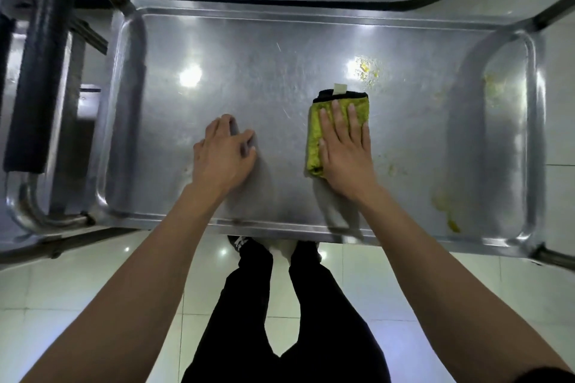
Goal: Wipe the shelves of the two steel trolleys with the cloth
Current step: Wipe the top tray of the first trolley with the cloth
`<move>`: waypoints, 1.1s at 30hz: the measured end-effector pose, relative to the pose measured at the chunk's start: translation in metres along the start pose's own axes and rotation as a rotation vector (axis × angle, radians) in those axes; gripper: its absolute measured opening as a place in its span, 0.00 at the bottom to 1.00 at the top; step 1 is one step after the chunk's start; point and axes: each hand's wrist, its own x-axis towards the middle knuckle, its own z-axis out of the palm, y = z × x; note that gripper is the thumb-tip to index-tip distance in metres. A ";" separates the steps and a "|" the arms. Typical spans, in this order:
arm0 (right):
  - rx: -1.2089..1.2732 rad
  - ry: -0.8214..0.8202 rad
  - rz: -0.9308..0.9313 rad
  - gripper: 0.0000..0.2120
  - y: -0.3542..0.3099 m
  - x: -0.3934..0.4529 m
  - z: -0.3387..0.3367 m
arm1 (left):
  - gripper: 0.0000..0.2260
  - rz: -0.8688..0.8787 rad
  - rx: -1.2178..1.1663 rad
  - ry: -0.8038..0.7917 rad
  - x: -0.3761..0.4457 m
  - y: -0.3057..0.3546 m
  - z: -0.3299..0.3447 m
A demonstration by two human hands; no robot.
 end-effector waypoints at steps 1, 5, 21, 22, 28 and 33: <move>-0.006 -0.004 -0.007 0.28 0.000 -0.002 0.001 | 0.16 0.000 0.008 -0.002 -0.001 0.000 0.001; -0.023 0.008 0.007 0.28 -0.016 -0.001 0.006 | 0.18 0.024 0.078 0.018 -0.006 -0.003 0.006; -0.037 -0.005 -0.119 0.27 -0.139 0.024 0.039 | 0.16 -0.067 -0.069 0.111 -0.060 -0.129 -0.010; -0.045 -0.007 -0.140 0.27 -0.152 0.026 0.042 | 0.16 -0.118 -0.055 0.098 -0.066 -0.142 -0.010; -0.060 -0.031 -0.218 0.28 -0.230 0.039 0.061 | 0.16 -0.242 -0.098 0.086 -0.084 -0.181 -0.017; -0.085 -0.040 -0.297 0.28 -0.288 0.049 0.075 | 0.16 -0.343 -0.206 0.195 -0.092 -0.210 -0.020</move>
